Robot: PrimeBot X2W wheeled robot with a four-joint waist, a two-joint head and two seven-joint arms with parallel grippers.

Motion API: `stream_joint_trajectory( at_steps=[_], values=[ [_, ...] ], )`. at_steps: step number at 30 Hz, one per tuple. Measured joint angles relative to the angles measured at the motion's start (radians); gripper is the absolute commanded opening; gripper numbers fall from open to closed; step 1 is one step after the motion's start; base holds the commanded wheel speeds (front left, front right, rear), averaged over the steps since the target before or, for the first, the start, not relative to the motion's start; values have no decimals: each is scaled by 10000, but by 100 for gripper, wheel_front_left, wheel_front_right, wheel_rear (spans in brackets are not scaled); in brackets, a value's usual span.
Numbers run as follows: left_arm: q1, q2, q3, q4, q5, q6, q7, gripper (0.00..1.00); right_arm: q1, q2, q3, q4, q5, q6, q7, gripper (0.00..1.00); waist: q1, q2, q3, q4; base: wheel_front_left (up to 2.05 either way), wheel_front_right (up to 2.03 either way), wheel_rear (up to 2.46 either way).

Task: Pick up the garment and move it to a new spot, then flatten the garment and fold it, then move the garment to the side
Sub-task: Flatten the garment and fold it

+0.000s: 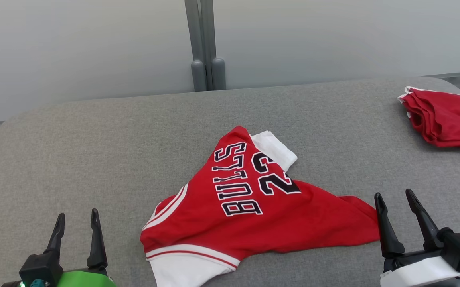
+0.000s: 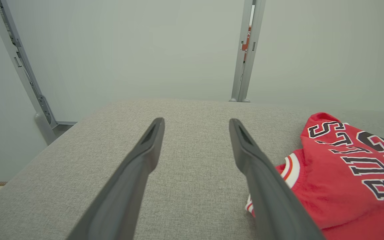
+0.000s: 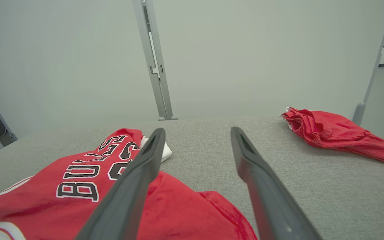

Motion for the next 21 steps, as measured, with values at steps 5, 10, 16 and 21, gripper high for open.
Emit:
stream_joint_trajectory(
  at_steps=[5, 10, 16, 21],
  values=[
    [0, 0, -35, 19, 2, -4, 0, 100, 0, 13, 25, 12, 0, 0, 0, 100, 0, 0, 14, 33, 0, 0, 0],
    [-1, 0, -100, 59, 4, -15, 0, 100, -1, 21, 33, 50, 0, 0, 0, 100, 0, 0, 42, 60, 0, 0, 0],
    [-2, 0, -320, 217, 19, -50, 0, 100, -5, 2, 2, 182, 4, 0, 0, 100, 0, 0, 78, 87, 0, 0, 0],
    [4, -6, -802, 640, 90, -153, 0, 100, -26, -19, -167, 504, 59, 0, 0, 100, 0, 0, 131, 122, 0, 0, 0]
  ],
)
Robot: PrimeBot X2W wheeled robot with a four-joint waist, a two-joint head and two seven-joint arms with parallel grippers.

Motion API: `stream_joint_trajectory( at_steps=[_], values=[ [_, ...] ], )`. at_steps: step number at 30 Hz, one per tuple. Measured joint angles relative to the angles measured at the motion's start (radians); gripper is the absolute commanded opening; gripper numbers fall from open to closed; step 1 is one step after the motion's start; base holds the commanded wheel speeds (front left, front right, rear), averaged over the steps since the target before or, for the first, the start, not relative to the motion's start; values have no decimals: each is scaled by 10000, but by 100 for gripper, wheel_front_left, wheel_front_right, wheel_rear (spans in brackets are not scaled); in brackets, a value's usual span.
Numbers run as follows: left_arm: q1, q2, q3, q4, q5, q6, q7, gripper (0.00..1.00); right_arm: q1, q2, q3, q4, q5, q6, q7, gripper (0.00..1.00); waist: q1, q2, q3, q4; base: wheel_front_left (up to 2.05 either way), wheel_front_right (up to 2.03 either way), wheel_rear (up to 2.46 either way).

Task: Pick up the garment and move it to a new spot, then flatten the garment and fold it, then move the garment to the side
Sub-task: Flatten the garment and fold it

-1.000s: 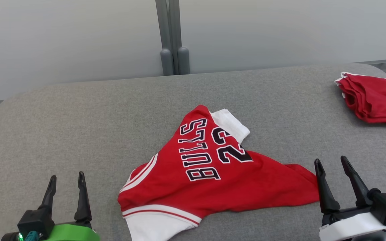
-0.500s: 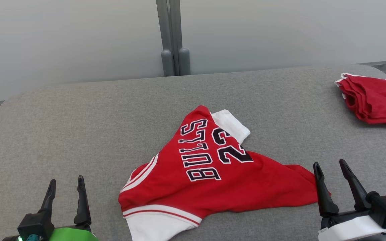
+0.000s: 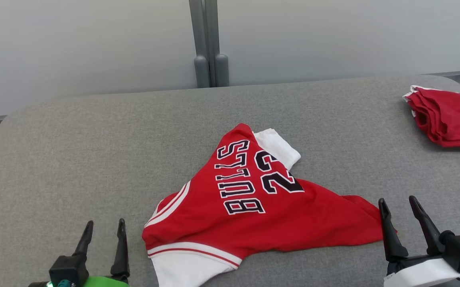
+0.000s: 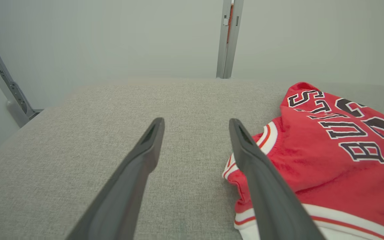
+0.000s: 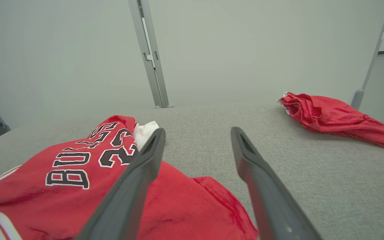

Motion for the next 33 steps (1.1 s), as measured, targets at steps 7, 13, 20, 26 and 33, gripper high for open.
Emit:
stream_joint_trajectory(
  at_steps=[7, 13, 20, 26, 33],
  values=[
    [239, -6, -876, 970, -86, -115, 2, 100, -93, -88, -253, 1011, -48, 0, 0, 100, 0, 0, 131, 66, 0, 0, 0],
    [421, -10, -1653, 1887, -100, -167, 0, 100, -322, -224, -420, 2061, -63, 0, 0, 100, 0, 0, 271, 115, 0, 0, 0],
    [548, -6, -2750, 2853, -385, -199, -2, 100, -951, -368, -410, 3515, 4, 0, 0, 100, 0, 0, 466, 106, 0, 0, 0],
    [484, -4, -2991, 3191, -721, -199, -25, 100, -1389, -374, -389, 4585, 35, 0, 2, 100, 0, 0, 554, 100, 0, 0, 0],
    [157, 4, -3206, 3503, -966, -199, -48, 100, -1999, -347, -148, 5822, 176, 0, 0, 100, 0, 0, 707, 157, 0, 0, 0]
  ],
)
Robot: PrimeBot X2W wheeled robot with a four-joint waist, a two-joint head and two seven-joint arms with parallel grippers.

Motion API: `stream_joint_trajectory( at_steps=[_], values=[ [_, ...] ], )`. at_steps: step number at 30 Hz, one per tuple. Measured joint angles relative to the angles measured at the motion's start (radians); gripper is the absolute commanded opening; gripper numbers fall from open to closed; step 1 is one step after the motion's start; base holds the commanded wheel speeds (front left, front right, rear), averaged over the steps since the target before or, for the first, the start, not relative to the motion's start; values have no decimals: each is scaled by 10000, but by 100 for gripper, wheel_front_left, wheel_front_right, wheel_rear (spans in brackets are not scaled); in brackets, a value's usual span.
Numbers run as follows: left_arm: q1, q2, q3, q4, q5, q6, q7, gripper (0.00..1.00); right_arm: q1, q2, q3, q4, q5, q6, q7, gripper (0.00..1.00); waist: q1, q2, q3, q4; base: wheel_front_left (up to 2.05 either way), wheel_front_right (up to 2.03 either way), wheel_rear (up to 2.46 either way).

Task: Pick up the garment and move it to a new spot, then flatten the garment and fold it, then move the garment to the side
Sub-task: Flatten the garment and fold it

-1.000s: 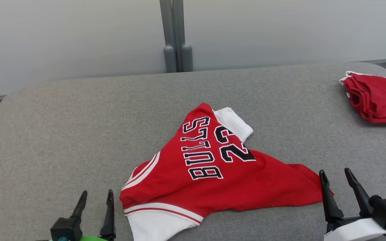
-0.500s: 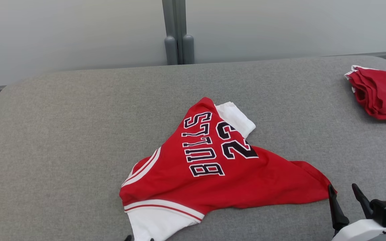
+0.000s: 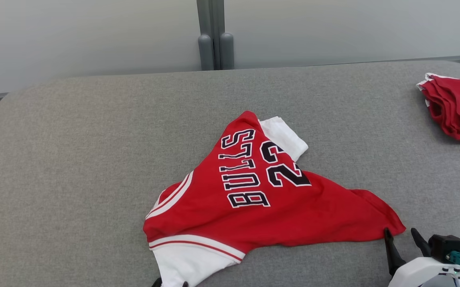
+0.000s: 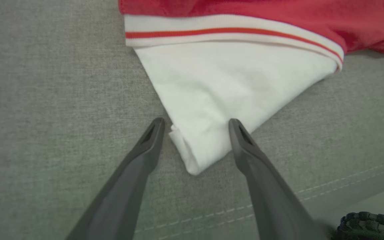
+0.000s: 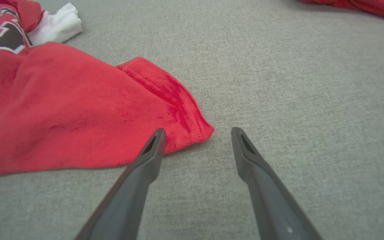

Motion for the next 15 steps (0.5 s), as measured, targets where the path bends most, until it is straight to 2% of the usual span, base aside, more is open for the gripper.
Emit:
stream_joint_trajectory(
  at_steps=[5, 6, 7, 9, 15],
  values=[
    [-275, 4, -146, 117, -94, -13, -10, 100, -467, 6, 244, 708, 326, 0, 0, 100, 0, 0, 136, 70, 0, 0, 0],
    [-308, 6, -188, 148, -134, -13, -10, 91, -508, 10, 301, 794, 416, 0, 0, 39, 0, 0, 153, 83, 0, 0, 0],
    [-342, 6, -224, 174, -180, -13, -27, 44, -561, 23, 389, 890, 543, 0, -4, 0, 0, 0, 171, 99, 0, 0, 0],
    [-405, 8, -265, 184, -284, -13, -44, 0, -670, 19, 491, 894, 748, -4, -4, 0, 0, 0, 198, 118, 0, 0, 0],
    [-453, 6, -318, -391, -462, -29, 40, 0, -552, 8, 631, 46, 1156, -4, 0, 0, 0, 0, 159, 81, 0, 0, 0]
  ],
)
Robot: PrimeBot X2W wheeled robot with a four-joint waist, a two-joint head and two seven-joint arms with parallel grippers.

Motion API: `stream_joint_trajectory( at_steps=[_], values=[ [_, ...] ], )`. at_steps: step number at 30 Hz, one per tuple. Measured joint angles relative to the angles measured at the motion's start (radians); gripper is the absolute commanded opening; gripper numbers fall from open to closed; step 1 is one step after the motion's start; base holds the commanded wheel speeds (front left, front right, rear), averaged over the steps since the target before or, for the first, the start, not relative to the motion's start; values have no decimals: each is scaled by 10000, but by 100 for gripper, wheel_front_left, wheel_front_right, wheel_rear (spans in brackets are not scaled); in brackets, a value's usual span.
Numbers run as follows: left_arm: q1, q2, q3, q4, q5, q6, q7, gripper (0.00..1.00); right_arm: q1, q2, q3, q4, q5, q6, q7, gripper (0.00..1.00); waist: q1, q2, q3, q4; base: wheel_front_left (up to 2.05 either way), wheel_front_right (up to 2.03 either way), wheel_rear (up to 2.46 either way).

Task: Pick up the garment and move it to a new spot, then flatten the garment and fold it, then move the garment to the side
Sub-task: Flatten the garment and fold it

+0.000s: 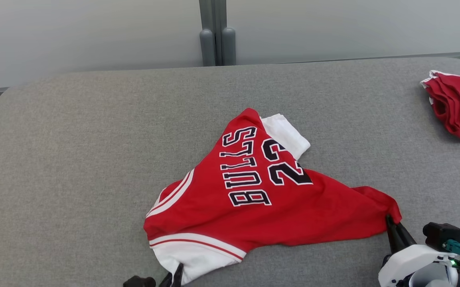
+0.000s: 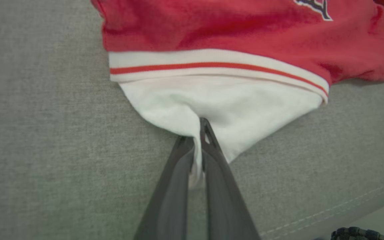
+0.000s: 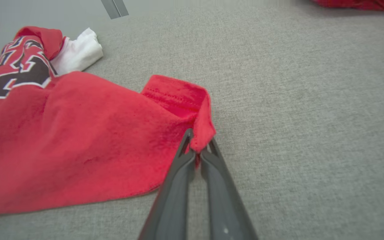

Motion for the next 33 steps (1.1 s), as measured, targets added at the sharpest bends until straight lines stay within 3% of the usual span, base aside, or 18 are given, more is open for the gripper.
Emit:
stream_joint_trajectory(
  at_steps=[9, 16, 24, 33],
  values=[
    [-398, 15, 397, -1822, -556, 0, 8, 0, 216, -36, 554, -2054, 656, 0, 0, 0, 0, 0, -103, -157, 0, 0, 0],
    [-2205, 685, 552, -2449, -828, -2, 8, 0, -1197, -318, 1267, -2815, 1383, 0, 0, 0, 0, 0, 62, -289, 0, 0, 0],
    [-6731, 1705, 161, -2071, -1574, -2, 560, 0, -4727, -940, 1921, -2197, 2681, 0, 178, 0, 0, 0, 906, -377, 0, 0, 0],
    [-12464, 2290, -71, -69, -2602, -10, 1348, 0, -10168, -1250, 1998, -523, 3925, 0, 901, 0, 2, 0, 2361, -580, 0, 0, 0]
  ],
)
